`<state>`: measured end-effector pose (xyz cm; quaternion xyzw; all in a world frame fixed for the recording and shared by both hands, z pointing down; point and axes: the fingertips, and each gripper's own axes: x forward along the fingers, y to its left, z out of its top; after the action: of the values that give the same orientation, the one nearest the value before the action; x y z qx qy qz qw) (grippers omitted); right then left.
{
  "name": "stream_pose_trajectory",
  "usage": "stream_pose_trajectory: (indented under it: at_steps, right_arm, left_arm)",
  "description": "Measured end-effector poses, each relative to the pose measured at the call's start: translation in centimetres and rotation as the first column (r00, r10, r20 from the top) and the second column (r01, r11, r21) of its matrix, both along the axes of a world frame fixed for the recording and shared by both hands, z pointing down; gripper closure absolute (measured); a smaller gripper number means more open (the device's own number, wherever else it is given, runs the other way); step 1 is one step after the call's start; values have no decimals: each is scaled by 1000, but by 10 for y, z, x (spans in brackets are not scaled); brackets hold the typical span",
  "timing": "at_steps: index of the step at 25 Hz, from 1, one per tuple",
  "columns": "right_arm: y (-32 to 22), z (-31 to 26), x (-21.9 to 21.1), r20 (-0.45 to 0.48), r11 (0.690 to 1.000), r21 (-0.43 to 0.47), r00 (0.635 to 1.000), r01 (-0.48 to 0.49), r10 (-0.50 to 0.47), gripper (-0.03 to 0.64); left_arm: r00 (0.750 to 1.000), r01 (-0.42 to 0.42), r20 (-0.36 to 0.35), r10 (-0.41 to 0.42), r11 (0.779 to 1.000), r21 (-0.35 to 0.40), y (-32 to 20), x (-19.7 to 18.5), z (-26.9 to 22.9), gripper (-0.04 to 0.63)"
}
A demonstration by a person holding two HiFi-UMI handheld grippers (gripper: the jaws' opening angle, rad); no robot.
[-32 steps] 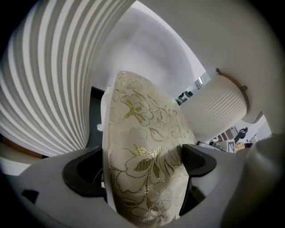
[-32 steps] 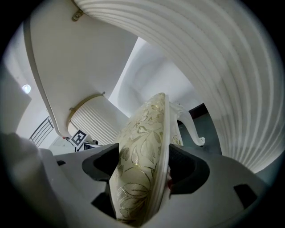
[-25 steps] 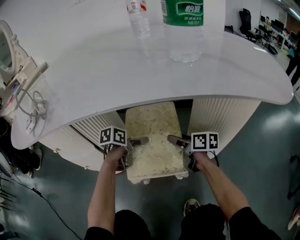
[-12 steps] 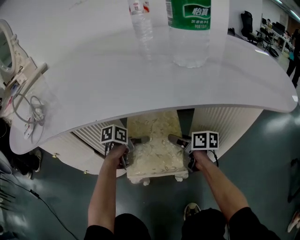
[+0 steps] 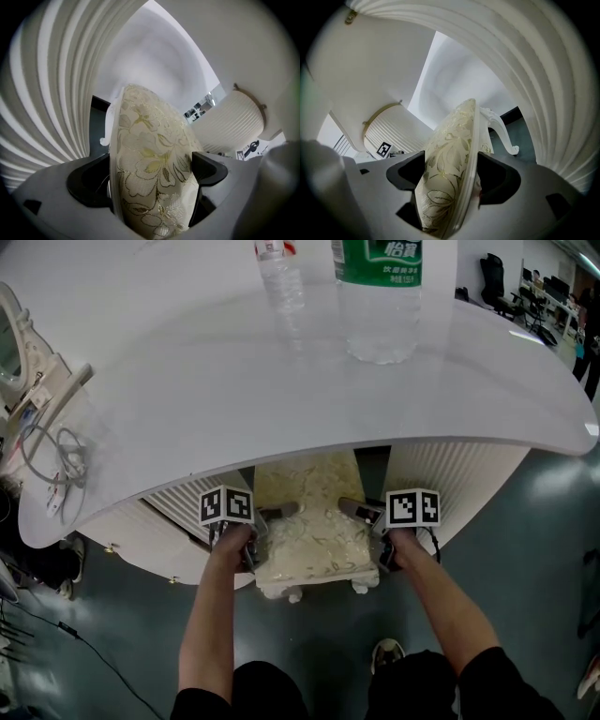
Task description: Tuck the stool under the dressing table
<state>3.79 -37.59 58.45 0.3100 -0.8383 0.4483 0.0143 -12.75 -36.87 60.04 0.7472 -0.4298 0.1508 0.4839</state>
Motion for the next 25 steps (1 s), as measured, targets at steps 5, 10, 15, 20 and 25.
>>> stream_pose_trajectory:
  at_steps: [5,10,15,20,25]
  right_arm:
    - [4,-1,6,0,999,21,1000,-28,28,310]
    - [7,-5,11,-88,996,85,995,-41,49,310]
    - [12,-7,14,-135,991,122,988,-54,70,310]
    - [21,-11,16,-212,985,171,974,-39,76,310]
    - [34,-22,16,-289,973,232,954,-17,86,311]
  left_arm:
    - [1000,8,-3,-8,998,63,1,-2,-3,64]
    - [999,-18,40,13,993,121,4,-5,-9,64]
    - [989,-97,128,76,981,168,16,-6,-16,64]
    - [983,-103,168,67,970,219,27,-7,-21,64]
    - [980,-91,195,39,961,263,39,-1,-27,66]
